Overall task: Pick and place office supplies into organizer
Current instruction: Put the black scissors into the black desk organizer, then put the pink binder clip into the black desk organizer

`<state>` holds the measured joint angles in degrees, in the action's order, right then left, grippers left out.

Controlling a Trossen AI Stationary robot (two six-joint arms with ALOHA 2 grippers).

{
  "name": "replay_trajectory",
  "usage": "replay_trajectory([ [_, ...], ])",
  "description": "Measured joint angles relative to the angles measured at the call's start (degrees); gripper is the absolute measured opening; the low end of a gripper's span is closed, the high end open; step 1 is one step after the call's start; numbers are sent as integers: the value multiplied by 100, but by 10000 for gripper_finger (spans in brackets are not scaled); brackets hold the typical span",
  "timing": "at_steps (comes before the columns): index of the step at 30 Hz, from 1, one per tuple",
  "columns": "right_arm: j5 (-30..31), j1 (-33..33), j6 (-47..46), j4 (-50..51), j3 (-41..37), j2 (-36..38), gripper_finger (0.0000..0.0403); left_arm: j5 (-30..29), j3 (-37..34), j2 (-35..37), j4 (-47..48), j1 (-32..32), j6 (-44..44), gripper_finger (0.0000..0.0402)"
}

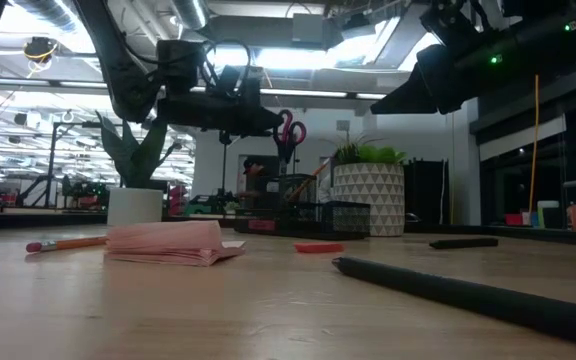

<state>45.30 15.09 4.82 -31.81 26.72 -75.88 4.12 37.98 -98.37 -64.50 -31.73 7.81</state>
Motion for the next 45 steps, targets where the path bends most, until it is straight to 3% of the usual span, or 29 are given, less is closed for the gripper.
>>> replay_trajectory([
  [16, 0, 0, -2, -2, 2, 0, 0, -151, 0, -2, 299, 13, 518, 53],
  [31, -7, 0, -4, -2, 2, -2, 0, -451, 0, -2, 35, 0, 681, 111],
  [34, -9, 0, -4, -2, 2, -2, 0, -132, 2, -2, -326, 0, 447, 115],
  [38, -9, 0, -4, -2, 2, -2, 0, 802, 2, -1, -767, 2, 250, 112],
  [45, -9, 0, -5, -3, 4, -2, 10, 1712, 2, 466, -200, 28, 175, 91],
])
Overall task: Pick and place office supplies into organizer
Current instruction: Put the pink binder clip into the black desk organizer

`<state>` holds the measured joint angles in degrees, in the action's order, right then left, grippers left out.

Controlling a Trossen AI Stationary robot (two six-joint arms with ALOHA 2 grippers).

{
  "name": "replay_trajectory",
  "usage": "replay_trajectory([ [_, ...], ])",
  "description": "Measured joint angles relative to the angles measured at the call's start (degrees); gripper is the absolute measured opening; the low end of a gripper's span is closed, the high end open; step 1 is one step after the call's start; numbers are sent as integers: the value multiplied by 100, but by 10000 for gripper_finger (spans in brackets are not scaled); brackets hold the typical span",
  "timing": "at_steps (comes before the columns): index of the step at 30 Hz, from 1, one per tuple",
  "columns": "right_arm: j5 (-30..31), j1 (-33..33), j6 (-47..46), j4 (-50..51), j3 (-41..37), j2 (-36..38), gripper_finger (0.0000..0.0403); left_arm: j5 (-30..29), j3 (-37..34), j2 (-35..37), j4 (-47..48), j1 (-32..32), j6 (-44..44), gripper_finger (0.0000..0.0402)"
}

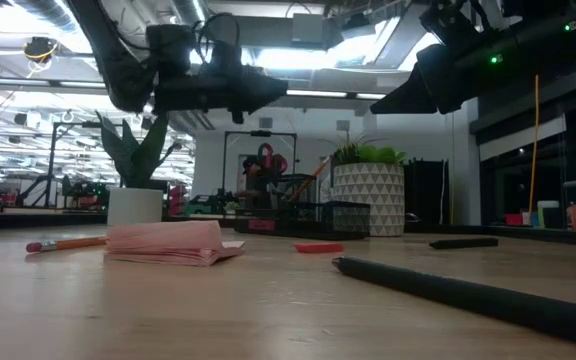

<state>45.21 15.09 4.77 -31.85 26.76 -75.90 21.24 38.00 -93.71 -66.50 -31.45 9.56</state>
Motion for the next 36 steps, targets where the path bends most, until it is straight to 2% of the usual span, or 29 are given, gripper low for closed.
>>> replay_trajectory([
  [3, 0, 0, 1, 1, 0, 0, 12, 123, 0, 495, 906, 26, -379, 78],
  [8, 1, 1, 6, 1, 0, 0, 13, 27, 0, 1595, 3345, 76, -1645, 50],
  [15, 11, -38, 90, 1, 0, 0, 13, -902, 0, 2874, 5910, 536, -2410, 5],
  [22, 13, -196, 91, 1, 0, 0, 14, -1566, 0, 3402, 7358, 1272, -2188, 2],
  [29, 13, -393, 91, 0, 0, 0, 14, -2642, 0, 3476, 8139, 2014, -1646, 2],
  [36, -28, -420, 91, 50, 0, 0, 14, -3366, 0, 3446, 8751, 3009, -709, 2],
])
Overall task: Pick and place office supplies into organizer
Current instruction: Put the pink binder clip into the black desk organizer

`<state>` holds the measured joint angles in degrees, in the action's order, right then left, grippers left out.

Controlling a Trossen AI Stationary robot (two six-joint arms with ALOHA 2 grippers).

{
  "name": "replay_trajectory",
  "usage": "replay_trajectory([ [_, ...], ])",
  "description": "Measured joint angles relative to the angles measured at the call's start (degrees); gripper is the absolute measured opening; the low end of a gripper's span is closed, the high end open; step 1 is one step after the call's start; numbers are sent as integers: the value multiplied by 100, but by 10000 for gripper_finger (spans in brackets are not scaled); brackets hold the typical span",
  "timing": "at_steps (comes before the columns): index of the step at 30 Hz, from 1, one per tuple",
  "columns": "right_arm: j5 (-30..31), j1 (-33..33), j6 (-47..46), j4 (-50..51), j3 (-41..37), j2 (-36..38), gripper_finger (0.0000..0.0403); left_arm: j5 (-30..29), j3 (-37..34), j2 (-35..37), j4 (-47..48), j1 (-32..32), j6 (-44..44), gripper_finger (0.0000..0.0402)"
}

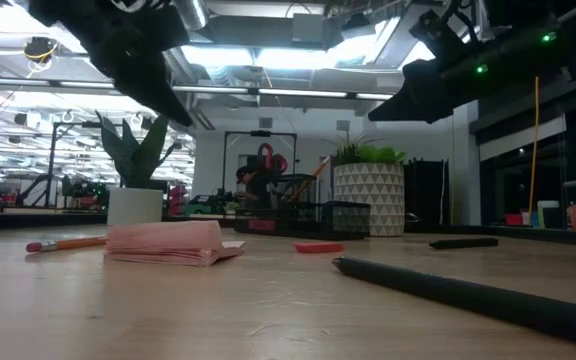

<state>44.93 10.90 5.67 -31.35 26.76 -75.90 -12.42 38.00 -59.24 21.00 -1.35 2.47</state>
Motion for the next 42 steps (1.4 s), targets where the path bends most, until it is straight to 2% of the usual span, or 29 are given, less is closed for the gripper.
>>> replay_trajectory([
  [9, -4, 15, -87, 134, 0, 0, 14, -1605, 0, 0, 355, 1546, 1354, 1],
  [14, -96, 15, -118, 342, 0, 0, 9, -2205, -33, 0, 292, 2235, 2063, 1],
  [18, -302, 17, -133, 495, 0, 0, 3, -2642, -483, 2, -166, 2573, 2620, 2],
  [24, -306, 17, -393, 700, 0, 0, 12, -3214, -1246, 1, -854, 2902, 3512, 1],
  [34, -347, 229, -395, 855, 0, 0, 4, -3293, -1552, 0, -1097, 3177, 3585, 3],
  [42, -772, 438, -842, 843, 0, 0, 9, -3133, -1611, 0, -1077, 3175, 3712, 7],
])
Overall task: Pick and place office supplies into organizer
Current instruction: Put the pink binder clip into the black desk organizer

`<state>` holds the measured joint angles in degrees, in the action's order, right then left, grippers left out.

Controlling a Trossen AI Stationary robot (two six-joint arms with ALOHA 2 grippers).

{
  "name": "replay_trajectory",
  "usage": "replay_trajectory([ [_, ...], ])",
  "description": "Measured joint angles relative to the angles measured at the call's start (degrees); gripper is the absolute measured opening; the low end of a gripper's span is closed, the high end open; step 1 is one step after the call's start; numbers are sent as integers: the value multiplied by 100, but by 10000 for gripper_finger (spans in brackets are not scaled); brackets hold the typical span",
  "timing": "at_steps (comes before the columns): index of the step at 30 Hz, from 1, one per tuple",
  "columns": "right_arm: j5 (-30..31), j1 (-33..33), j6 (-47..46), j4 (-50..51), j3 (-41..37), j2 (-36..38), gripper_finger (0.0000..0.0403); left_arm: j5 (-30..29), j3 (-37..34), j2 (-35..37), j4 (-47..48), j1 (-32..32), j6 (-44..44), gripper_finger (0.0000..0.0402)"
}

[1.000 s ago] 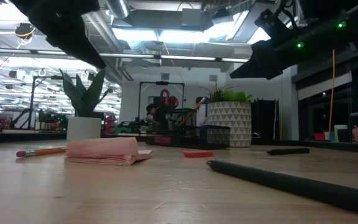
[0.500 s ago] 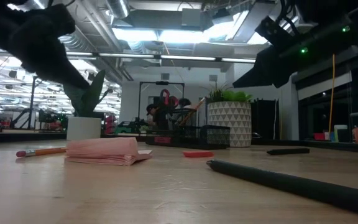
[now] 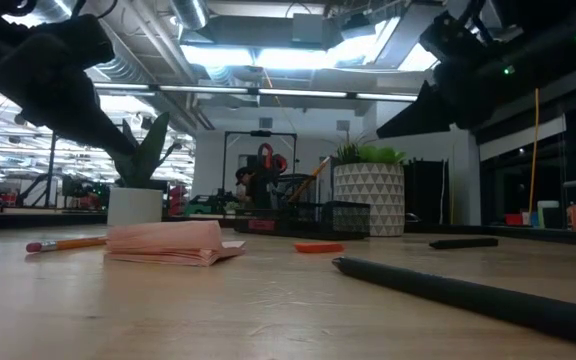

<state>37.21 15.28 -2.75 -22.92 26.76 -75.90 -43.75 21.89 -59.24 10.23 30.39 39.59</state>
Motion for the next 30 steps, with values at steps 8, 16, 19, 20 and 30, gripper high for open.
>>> replay_trajectory([
  [8, -2, 80, -1, 4, 0, 0, 9, 0, 0, 0, 100, 0, 157, 54],
  [16, -2, 77, 147, 31, 0, 0, 9, 131, 0, 0, 196, -2, 426, 121],
  [19, 1, 77, 149, 83, 0, 0, 9, 191, 0, 0, 392, 0, 633, 143],
  [20, -1, 77, 149, 99, 0, 0, 9, 227, 0, 0, 425, 0, 678, 149],
  [30, 1, 77, -72, 131, 0, 0, 9, -47, 0, 0, 503, -19, 676, 170],
])
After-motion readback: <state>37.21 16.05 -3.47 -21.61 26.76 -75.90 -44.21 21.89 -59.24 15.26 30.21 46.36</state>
